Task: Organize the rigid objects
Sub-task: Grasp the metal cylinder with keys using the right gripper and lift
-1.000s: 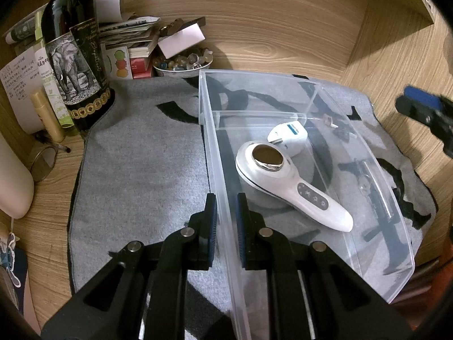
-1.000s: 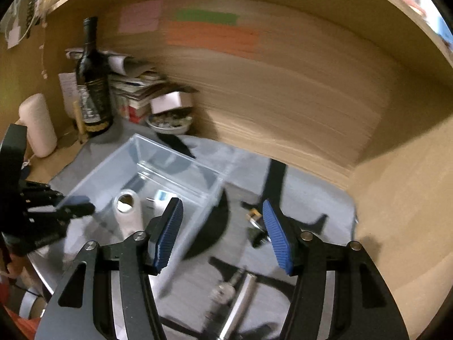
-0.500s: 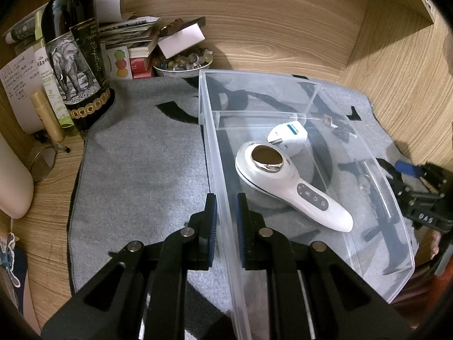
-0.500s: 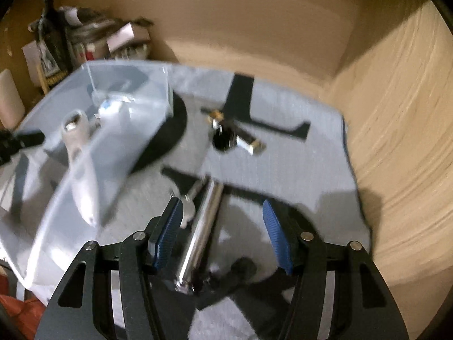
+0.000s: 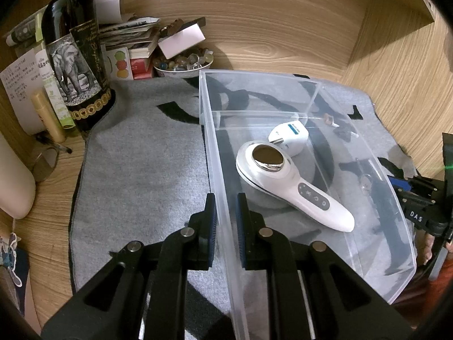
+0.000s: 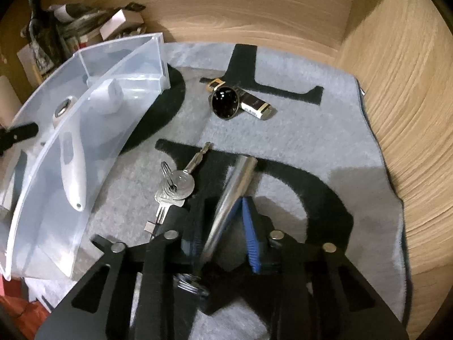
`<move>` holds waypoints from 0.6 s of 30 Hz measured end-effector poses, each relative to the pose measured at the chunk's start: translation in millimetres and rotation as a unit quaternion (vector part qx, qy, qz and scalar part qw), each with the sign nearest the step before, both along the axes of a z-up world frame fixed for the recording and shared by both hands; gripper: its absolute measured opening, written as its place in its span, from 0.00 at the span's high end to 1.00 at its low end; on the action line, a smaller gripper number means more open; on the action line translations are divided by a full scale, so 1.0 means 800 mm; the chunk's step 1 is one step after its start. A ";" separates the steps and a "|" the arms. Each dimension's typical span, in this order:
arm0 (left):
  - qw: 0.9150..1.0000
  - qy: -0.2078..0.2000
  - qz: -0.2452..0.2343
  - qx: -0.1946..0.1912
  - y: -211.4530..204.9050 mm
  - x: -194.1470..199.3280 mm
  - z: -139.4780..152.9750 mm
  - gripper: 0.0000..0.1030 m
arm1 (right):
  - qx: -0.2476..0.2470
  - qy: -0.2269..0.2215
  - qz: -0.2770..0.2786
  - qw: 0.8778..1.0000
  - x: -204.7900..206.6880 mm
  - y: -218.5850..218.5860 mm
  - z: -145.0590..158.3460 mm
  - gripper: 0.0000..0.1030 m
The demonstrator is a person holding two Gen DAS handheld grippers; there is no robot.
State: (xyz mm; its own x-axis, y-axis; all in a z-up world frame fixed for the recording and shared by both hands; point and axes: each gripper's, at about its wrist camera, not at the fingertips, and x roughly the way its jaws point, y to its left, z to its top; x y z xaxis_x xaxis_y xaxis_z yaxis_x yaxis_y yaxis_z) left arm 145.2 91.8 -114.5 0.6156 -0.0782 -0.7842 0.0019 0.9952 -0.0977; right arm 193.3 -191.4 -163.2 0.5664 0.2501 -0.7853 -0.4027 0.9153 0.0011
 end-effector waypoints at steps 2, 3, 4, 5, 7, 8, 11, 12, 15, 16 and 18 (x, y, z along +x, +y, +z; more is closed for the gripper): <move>1.000 0.000 0.000 0.002 -0.001 0.000 0.000 0.87 | 0.006 -0.002 -0.001 1.000 0.000 0.000 0.001 0.86; 1.000 0.000 0.000 0.002 -0.001 0.000 -0.001 0.87 | 0.008 -0.008 -0.003 1.000 -0.001 -0.001 0.003 0.86; 1.000 0.000 0.000 0.001 -0.001 0.000 -0.001 0.87 | 0.011 -0.012 -0.004 1.000 -0.001 -0.002 0.005 0.86; 1.000 0.000 0.000 0.001 -0.001 0.000 -0.001 0.87 | 0.014 -0.017 -0.004 1.000 -0.001 -0.003 0.008 0.86; 1.000 0.000 0.000 0.000 -0.001 0.000 -0.001 0.87 | 0.017 -0.028 -0.005 0.999 0.001 -0.003 0.016 0.86; 1.000 0.000 0.001 0.000 -0.002 0.000 -0.001 0.87 | 0.018 -0.033 -0.004 0.999 0.001 -0.004 0.021 0.86; 1.000 -0.001 0.000 0.001 -0.001 0.000 -0.001 0.87 | 0.024 -0.052 -0.004 0.998 -0.001 -0.004 0.039 0.86; 1.000 0.000 0.000 0.000 -0.001 0.000 -0.001 0.87 | 0.027 -0.060 -0.002 0.998 -0.002 -0.005 0.048 0.86; 1.000 0.000 0.000 -0.001 -0.001 0.000 -0.001 0.87 | 0.034 -0.082 0.002 0.996 -0.002 -0.001 0.070 0.86; 1.000 0.000 0.000 -0.001 -0.001 0.000 -0.001 0.87 | 0.036 -0.091 0.004 0.995 -0.001 0.001 0.077 0.86; 1.000 0.000 0.000 -0.001 -0.002 0.000 -0.001 0.87 | 0.039 -0.109 0.010 0.993 -0.003 0.005 0.094 0.86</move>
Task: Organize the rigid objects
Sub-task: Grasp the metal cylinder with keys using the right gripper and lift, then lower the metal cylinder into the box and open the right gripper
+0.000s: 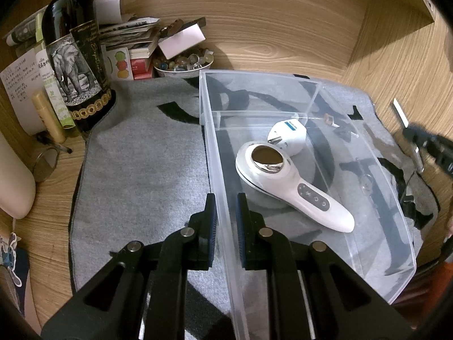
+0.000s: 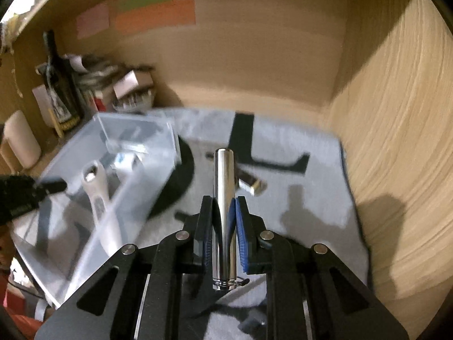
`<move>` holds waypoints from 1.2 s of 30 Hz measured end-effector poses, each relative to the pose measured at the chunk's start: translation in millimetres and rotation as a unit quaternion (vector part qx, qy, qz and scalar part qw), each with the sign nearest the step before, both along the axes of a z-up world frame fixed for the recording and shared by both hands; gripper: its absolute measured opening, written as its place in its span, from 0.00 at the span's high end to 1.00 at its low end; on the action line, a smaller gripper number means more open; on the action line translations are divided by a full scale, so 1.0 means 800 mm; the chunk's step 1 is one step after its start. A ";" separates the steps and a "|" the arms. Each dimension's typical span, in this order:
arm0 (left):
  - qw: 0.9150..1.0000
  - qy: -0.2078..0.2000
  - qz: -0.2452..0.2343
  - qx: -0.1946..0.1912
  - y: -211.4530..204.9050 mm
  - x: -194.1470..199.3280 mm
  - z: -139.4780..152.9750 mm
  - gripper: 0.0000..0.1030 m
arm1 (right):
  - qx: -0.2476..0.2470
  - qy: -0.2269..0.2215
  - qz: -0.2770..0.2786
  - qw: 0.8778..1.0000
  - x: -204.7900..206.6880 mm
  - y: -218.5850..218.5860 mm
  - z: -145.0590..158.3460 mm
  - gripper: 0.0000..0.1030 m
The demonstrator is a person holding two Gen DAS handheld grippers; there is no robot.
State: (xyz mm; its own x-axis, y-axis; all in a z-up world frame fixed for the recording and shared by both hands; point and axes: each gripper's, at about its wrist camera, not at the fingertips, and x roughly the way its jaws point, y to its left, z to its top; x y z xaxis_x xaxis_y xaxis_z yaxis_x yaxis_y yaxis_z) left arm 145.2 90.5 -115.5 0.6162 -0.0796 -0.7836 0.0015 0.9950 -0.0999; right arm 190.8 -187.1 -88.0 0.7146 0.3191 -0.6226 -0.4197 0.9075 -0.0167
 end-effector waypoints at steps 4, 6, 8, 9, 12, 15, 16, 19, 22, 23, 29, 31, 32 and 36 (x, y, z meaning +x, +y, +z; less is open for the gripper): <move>1.000 0.000 0.000 0.000 0.000 0.000 0.000 0.87 | 0.007 -0.030 0.016 0.999 -0.006 0.014 0.028 0.86; 1.000 0.000 0.000 -0.001 0.000 0.000 0.000 0.87 | 0.007 -0.048 0.027 0.998 -0.011 0.025 0.045 0.86; 1.000 -0.001 0.000 -0.003 0.000 0.000 0.000 0.87 | 0.008 -0.064 0.037 0.997 -0.015 0.035 0.058 0.86; 1.000 -0.001 0.000 -0.003 0.001 0.000 0.000 0.87 | 0.010 -0.073 0.045 0.996 -0.018 0.042 0.066 0.86; 1.000 -0.001 -0.001 -0.004 0.002 0.000 0.000 0.87 | 0.018 -0.090 0.068 0.993 -0.026 0.059 0.084 0.86; 1.000 -0.001 -0.001 -0.004 0.002 0.000 0.000 0.87 | 0.027 -0.101 0.096 0.990 -0.031 0.082 0.097 0.86; 1.000 -0.001 -0.001 -0.004 0.002 0.000 0.000 0.87 | 0.028 -0.103 0.105 0.989 -0.033 0.090 0.100 0.86; 1.000 -0.002 0.000 -0.004 0.002 0.000 0.000 0.87 | 0.028 -0.109 0.124 0.986 -0.038 0.112 0.102 0.86; 1.000 -0.002 -0.001 -0.004 0.002 0.001 0.000 0.87 | 0.030 -0.101 0.144 0.984 -0.037 0.133 0.096 0.86; 1.000 -0.001 -0.001 -0.005 0.002 0.001 0.000 0.87 | 0.027 -0.096 0.149 0.984 -0.034 0.140 0.093 0.86; 1.000 -0.002 -0.001 -0.004 0.001 0.000 0.000 0.87 | -0.016 -0.055 0.170 0.984 -0.019 0.175 0.053 0.86; 1.000 -0.002 0.000 -0.004 0.001 0.000 0.000 0.87 | -0.033 -0.038 0.171 0.984 -0.011 0.181 0.037 0.86; 1.000 -0.002 -0.001 -0.003 0.001 0.000 0.000 0.87 | -0.041 -0.029 0.170 0.984 -0.007 0.184 0.029 0.86; 1.000 -0.002 -0.001 -0.004 0.001 0.000 0.000 0.87 | -0.069 0.005 0.169 0.983 0.007 0.190 0.000 0.86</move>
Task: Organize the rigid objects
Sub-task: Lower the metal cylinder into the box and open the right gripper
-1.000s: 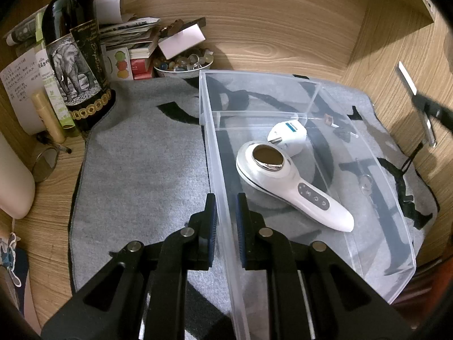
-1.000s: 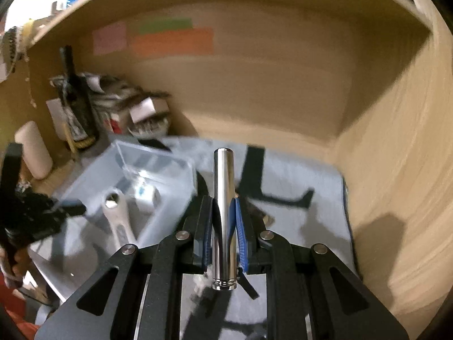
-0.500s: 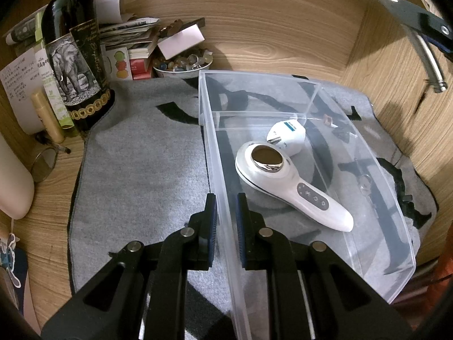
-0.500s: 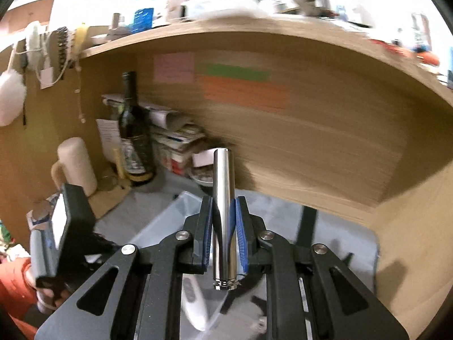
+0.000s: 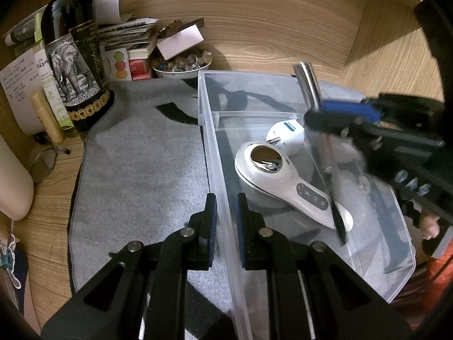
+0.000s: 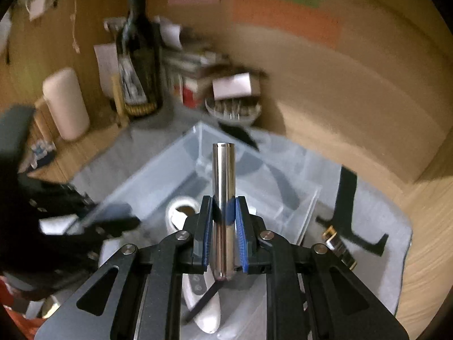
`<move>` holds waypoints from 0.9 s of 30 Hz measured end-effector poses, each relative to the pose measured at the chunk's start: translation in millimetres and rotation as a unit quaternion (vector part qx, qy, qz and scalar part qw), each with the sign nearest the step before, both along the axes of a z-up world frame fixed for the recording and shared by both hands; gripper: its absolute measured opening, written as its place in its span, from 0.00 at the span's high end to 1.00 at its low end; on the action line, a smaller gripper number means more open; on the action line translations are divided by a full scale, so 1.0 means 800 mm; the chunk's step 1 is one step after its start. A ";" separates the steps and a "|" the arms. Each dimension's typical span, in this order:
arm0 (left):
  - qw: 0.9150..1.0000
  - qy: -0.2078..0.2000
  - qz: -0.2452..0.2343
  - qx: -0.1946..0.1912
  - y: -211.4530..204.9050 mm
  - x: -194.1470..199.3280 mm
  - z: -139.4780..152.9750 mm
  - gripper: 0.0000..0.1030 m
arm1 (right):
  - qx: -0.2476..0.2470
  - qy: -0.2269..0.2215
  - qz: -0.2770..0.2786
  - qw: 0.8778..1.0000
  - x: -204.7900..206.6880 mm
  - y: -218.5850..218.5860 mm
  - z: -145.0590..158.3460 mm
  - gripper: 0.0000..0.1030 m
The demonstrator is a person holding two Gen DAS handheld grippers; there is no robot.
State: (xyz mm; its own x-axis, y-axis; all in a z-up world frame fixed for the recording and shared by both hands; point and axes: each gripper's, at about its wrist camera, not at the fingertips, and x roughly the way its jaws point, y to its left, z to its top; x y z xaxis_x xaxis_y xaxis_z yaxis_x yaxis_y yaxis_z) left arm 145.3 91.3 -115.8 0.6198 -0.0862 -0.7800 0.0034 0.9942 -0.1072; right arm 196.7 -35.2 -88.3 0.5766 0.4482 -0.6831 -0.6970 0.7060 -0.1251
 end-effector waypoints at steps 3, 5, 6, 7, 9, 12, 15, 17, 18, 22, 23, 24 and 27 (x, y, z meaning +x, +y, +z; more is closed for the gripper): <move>1.000 0.000 0.000 0.000 0.000 0.001 0.000 0.87 | -0.016 0.012 0.003 1.000 0.004 0.001 -0.012 0.86; 1.000 0.000 0.000 0.000 0.000 0.000 0.000 0.87 | -0.030 0.018 0.004 0.999 0.005 0.003 -0.021 0.86; 1.000 0.000 0.000 0.000 0.000 0.000 0.000 0.87 | -0.033 0.021 0.005 0.999 0.006 0.004 -0.024 0.86; 1.000 0.000 0.000 0.000 0.000 0.000 0.000 0.87 | -0.037 0.026 0.006 0.999 0.007 0.004 -0.028 0.86; 1.000 0.000 0.000 0.001 0.000 0.001 0.000 0.87 | -0.043 0.034 0.005 0.998 0.011 0.006 -0.034 0.86; 1.000 0.000 -0.001 0.001 0.000 0.000 0.000 0.87 | -0.047 0.043 0.006 0.998 0.014 0.006 -0.036 0.86; 1.000 -0.001 -0.001 0.001 0.000 0.000 0.000 0.87 | -0.053 0.051 0.005 0.997 0.015 0.007 -0.039 0.86; 1.000 -0.001 -0.001 0.001 0.000 0.000 0.000 0.87 | -0.055 0.049 0.003 0.997 0.013 0.008 -0.040 0.86; 1.000 -0.001 -0.001 0.000 0.000 0.000 0.000 0.87 | -0.055 0.049 0.003 0.997 0.012 0.008 -0.040 0.86; 1.000 -0.001 -0.001 0.000 0.000 0.000 0.000 0.87 | -0.051 0.041 0.000 0.998 0.008 0.006 -0.033 0.74; 1.000 -0.001 -0.001 0.000 0.000 0.001 -0.001 0.87 | -0.048 0.035 -0.001 0.998 0.006 0.004 -0.030 0.71; 1.000 -0.001 -0.001 0.000 0.000 0.000 0.000 0.87 | -0.045 0.029 -0.003 0.999 0.003 0.002 -0.025 0.69; 1.000 -0.001 -0.001 0.000 0.000 0.000 0.000 0.87 | -0.031 0.011 -0.008 0.999 -0.007 -0.007 -0.009 0.59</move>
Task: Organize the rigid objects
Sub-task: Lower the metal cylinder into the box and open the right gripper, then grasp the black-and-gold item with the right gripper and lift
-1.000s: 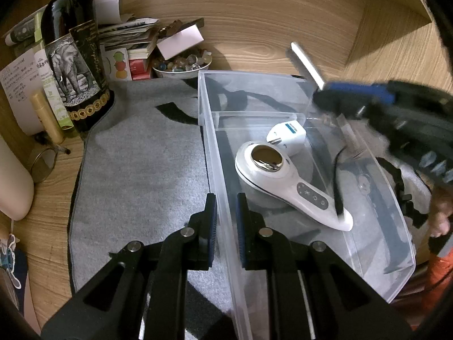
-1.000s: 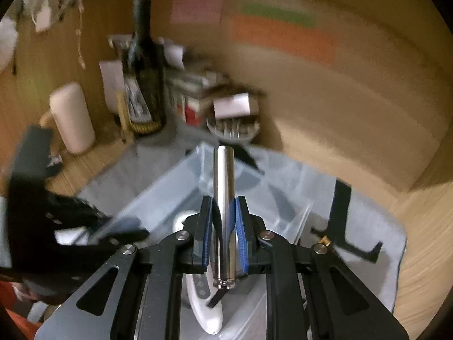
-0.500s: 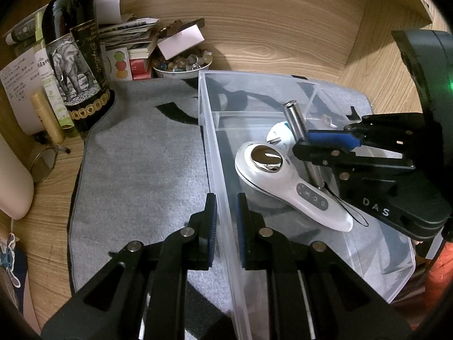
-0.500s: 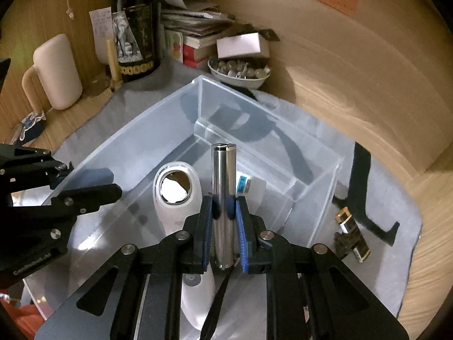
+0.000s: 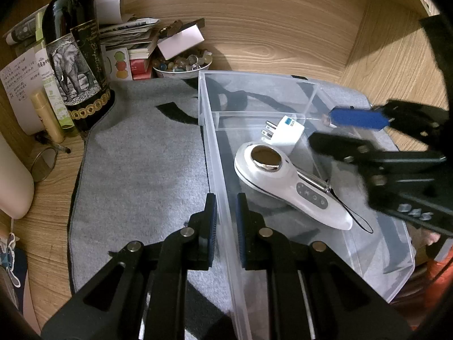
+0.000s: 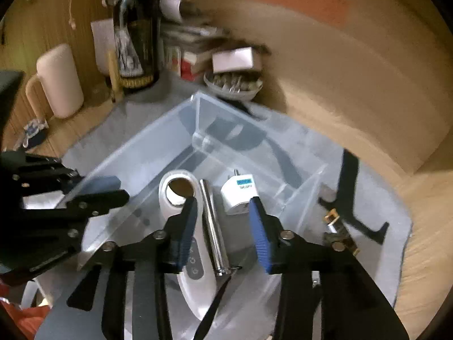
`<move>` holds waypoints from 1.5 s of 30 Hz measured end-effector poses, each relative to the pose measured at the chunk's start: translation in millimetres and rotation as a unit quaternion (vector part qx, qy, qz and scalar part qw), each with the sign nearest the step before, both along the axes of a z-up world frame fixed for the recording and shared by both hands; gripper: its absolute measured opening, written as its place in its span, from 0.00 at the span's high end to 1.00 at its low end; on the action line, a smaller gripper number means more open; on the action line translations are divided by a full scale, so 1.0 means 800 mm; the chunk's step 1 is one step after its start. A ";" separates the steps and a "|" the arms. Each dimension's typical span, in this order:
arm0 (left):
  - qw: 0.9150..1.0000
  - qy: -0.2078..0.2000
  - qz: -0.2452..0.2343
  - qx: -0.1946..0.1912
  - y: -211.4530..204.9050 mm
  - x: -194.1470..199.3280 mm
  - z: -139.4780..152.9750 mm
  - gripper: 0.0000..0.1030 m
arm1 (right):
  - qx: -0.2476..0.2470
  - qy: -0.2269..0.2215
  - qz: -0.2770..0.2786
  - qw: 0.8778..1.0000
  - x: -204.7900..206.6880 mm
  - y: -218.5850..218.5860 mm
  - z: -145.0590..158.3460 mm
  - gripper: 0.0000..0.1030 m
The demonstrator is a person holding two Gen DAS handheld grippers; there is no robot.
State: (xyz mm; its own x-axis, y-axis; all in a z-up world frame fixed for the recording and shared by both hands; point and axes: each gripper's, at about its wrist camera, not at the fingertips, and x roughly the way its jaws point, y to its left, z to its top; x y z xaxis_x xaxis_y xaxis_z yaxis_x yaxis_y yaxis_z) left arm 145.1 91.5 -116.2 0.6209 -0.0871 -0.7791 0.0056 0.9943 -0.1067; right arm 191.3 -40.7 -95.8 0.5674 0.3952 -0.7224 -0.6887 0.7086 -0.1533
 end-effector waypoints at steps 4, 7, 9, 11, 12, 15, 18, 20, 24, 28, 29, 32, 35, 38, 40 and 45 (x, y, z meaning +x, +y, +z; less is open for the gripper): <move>1.000 -0.001 0.000 -0.002 0.000 0.000 0.000 0.87 | 0.014 -0.036 -0.016 0.999 -0.012 -0.018 0.024 0.49; 1.000 -0.002 0.000 -0.002 0.000 -0.002 0.001 0.87 | 0.026 -0.060 -0.040 0.997 -0.020 -0.042 0.043 0.45; 1.000 -0.002 0.000 -0.002 0.000 -0.003 0.001 0.87 | 0.035 -0.070 -0.057 0.995 -0.023 -0.059 0.053 0.43; 1.000 -0.007 -0.008 -0.004 0.000 -0.003 0.001 0.87 | 0.041 -0.079 -0.078 0.993 -0.026 -0.078 0.060 0.42; 1.000 -0.007 -0.008 -0.004 0.000 -0.003 0.001 0.87 | 0.045 -0.083 -0.092 0.991 -0.027 -0.092 0.064 0.40; 1.000 -0.008 -0.008 -0.005 0.000 -0.003 0.001 0.87 | 0.051 -0.086 -0.126 0.987 -0.030 -0.124 0.065 0.36; 1.000 -0.008 -0.008 -0.004 0.000 -0.003 0.001 0.87 | 0.045 -0.081 -0.155 0.984 -0.034 -0.149 0.057 0.36; 1.000 -0.008 -0.008 -0.004 0.000 -0.003 0.001 0.87 | 0.041 -0.071 -0.172 0.982 -0.036 -0.164 0.047 0.36; 1.000 -0.007 -0.008 -0.004 0.000 -0.004 0.001 0.87 | 0.026 -0.040 -0.205 0.978 -0.037 -0.188 0.014 0.36; 1.000 -0.007 -0.008 -0.003 -0.001 -0.004 0.001 0.87 | 0.019 -0.007 -0.230 0.973 -0.036 -0.206 -0.020 0.36; 1.000 -0.007 -0.008 -0.003 -0.001 -0.004 0.002 0.87 | 0.020 0.003 -0.237 0.971 -0.037 -0.211 -0.029 0.36; 1.000 -0.007 -0.008 -0.003 -0.001 -0.004 0.002 0.87 | 0.032 0.041 -0.261 0.964 -0.035 -0.226 -0.058 0.36; 1.000 -0.006 -0.008 -0.002 -0.001 -0.005 0.002 0.87 | 0.041 0.063 -0.278 0.958 -0.035 -0.236 -0.075 0.42; 1.000 -0.006 -0.008 -0.002 -0.001 -0.005 0.002 0.87 | 0.063 0.087 -0.284 0.953 -0.041 -0.247 -0.086 0.65; 1.000 -0.007 -0.008 -0.002 -0.001 -0.005 0.002 0.87 | 0.069 0.081 -0.286 0.952 -0.047 -0.251 -0.084 0.78; 1.000 -0.007 -0.008 -0.002 -0.001 -0.005 0.001 0.87 | 0.077 0.063 -0.284 0.954 -0.054 -0.250 -0.073 0.79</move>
